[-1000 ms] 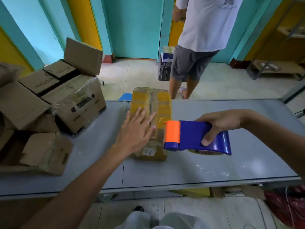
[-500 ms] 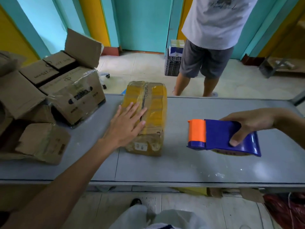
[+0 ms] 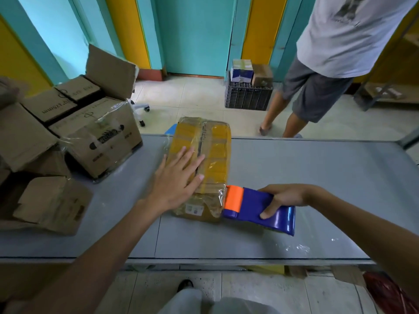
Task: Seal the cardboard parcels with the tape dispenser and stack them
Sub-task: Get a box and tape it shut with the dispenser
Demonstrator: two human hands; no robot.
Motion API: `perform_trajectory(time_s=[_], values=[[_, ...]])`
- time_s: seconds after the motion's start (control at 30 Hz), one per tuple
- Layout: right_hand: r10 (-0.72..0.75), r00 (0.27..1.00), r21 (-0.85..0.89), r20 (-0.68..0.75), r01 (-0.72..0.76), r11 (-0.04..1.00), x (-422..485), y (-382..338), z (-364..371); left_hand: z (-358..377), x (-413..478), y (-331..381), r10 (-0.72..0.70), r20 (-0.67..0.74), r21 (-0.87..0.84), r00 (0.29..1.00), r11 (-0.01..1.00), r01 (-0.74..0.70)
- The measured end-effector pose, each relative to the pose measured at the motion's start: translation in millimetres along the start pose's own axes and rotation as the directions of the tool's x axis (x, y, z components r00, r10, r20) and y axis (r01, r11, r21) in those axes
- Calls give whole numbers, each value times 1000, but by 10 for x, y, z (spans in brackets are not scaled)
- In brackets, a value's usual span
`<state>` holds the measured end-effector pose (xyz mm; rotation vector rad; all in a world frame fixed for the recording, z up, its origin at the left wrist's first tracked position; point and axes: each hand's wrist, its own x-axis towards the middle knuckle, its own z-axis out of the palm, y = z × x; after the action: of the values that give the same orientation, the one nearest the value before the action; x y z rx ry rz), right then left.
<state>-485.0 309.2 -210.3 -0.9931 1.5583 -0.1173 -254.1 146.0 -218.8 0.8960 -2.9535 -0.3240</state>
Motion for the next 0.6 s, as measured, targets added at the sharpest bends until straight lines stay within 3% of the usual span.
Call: perform_trajectory(time_s=[0.13,0.47,0.53,0.6], values=[[-25,999,17,-22,26,1000,38,27,36,-2,7,34,1,2,21,1000,1000,-1],[-5,998,-145,-61,-4,989,-20,-159,20,-23,-14,68,-3,34,68,999,998,1],[24,992,-305,-121,-60,950,3,-207,16,-33,5,63,-5,42,72,999,997,2],[45,966,-566,-254,-186,803,83,-266,60,-32,7,54,-1,48,81,999,997,-3]])
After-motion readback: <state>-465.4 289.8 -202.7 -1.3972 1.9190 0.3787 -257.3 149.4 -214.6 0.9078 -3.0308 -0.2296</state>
